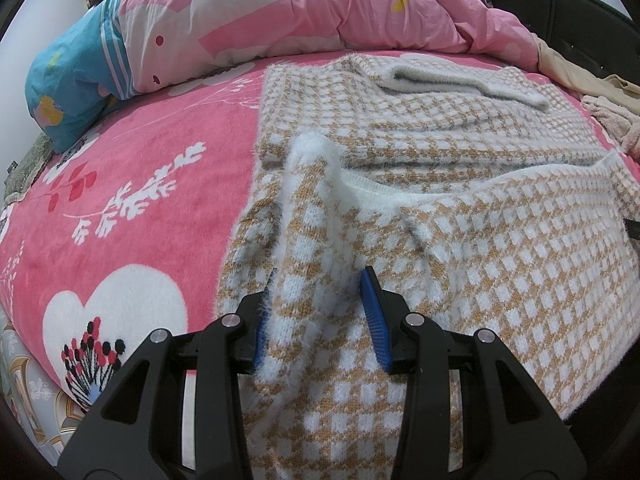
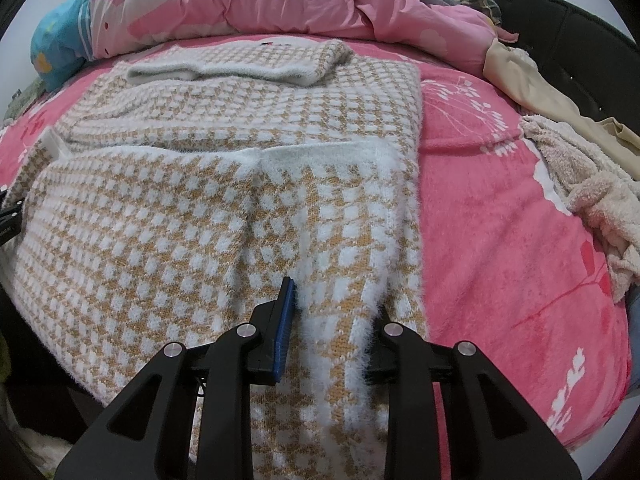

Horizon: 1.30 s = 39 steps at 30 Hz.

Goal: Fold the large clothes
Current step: 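Hold the hem edge with both grippers and pull it taut, then lift the hem edge with both grippers and fold it over the coat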

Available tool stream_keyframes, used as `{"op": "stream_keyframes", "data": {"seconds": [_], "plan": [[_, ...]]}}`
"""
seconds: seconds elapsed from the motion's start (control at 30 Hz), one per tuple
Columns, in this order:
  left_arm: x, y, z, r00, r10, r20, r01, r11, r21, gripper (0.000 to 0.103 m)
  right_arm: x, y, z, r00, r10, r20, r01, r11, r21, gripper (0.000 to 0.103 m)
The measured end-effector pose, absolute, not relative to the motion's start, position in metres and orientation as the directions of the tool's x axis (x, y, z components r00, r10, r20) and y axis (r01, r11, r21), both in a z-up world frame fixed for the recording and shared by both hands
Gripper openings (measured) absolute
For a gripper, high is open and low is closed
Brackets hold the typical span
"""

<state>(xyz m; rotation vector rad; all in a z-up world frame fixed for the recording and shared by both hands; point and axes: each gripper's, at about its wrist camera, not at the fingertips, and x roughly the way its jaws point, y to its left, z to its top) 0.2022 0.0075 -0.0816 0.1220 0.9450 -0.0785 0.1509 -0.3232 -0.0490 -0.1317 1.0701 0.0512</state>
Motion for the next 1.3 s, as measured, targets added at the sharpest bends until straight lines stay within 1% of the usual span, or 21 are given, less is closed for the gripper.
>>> {"op": "stream_keyframes", "data": {"seconds": [0.8, 0.97, 1.03, 1.1, 1.17, 1.2, 1.23, 1.3], "plan": [[0.201, 0.007, -0.082, 0.584, -0.012, -0.812, 0.117, 0.991, 0.069, 0.04, 0.151, -0.325, -0.049, 0.48, -0.024, -0.877, -0.112, 0.99, -0.088, 0.026], [0.201, 0.006, -0.082, 0.585, -0.009, -0.811, 0.117, 0.99, 0.073, 0.04, 0.149, -0.328, -0.048, 0.492, -0.067, -0.868, -0.112, 0.984, -0.139, 0.026], [0.201, 0.005, -0.082, 0.589, 0.004, -0.808, 0.118, 0.989, 0.091, 0.039, 0.146, -0.328, -0.047, 0.502, -0.088, -0.86, -0.118, 0.979, -0.169, 0.024], [0.2, 0.002, -0.081, 0.595, 0.013, -0.803, 0.126, 0.986, 0.109, 0.037, 0.143, -0.329, -0.046, 0.512, -0.107, -0.852, -0.121, 0.974, -0.194, 0.019], [0.199, 0.0, -0.081, 0.603, 0.026, -0.797, 0.137, 0.981, 0.135, 0.031, 0.139, -0.332, -0.044, 0.527, -0.131, -0.84, -0.123, 0.966, -0.228, 0.015], [0.198, -0.002, -0.08, 0.606, 0.03, -0.795, 0.139, 0.98, 0.143, 0.026, 0.137, -0.333, -0.043, 0.533, -0.14, -0.835, -0.122, 0.963, -0.239, 0.012], [0.197, -0.003, -0.079, 0.609, 0.035, -0.792, 0.14, 0.979, 0.151, 0.021, 0.133, -0.336, -0.042, 0.541, -0.149, -0.828, -0.122, 0.96, -0.253, 0.011], [0.195, -0.001, -0.076, 0.617, 0.04, -0.786, 0.139, 0.977, 0.159, 0.016, 0.128, -0.341, -0.039, 0.556, -0.165, -0.815, -0.12, 0.954, -0.274, 0.01]]}}
